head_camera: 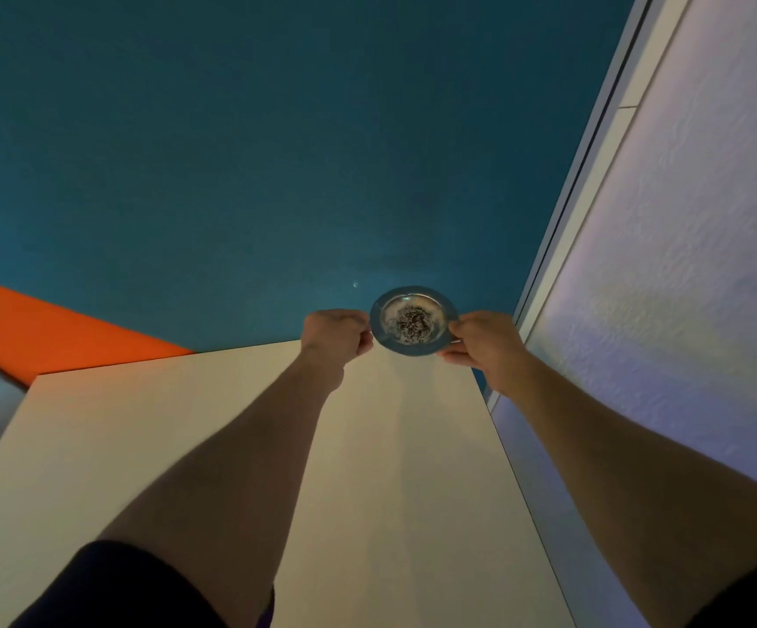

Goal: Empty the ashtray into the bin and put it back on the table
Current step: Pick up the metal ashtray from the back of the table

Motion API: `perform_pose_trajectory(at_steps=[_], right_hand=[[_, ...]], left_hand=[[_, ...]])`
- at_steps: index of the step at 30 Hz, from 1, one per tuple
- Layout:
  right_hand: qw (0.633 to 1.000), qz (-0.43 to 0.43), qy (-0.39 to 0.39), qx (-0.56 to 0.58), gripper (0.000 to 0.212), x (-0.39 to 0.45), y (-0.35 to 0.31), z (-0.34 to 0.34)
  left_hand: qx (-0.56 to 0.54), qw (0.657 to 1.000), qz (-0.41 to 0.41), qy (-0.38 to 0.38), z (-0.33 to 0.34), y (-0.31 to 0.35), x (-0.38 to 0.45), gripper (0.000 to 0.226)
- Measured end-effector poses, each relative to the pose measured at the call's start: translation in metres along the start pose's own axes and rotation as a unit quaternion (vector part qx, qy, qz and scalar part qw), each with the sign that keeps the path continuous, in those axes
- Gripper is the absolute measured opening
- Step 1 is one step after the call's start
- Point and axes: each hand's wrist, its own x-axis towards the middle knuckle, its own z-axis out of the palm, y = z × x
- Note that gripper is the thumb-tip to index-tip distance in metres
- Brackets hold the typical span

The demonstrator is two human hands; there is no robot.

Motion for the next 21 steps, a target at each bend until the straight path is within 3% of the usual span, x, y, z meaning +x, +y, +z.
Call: perform_pose_trajectory(at_steps=[6, 10, 21], right_hand=[[0.999, -0.016, -0.027, 0.004, 0.004, -0.038, -0.015, 0.02], [0.999, -0.021, -0.049, 0.013, 0.009, -0.069, -0.021, 0.042], [0.995, -0.047, -0.091, -0.007, 0.007, -0.153, -0.026, 0.12]], left_hand=[[0.001, 0.999, 0.013, 0.037, -0.041, 0.007, -0.021, 0.026], [-0.034, 0.999, 0.009, 0.009, -0.071, 0.01, -0.04, 0.01], [-0.084, 0.995, 0.032, 0.034, -0.175, 0.018, -0.095, 0.005]])
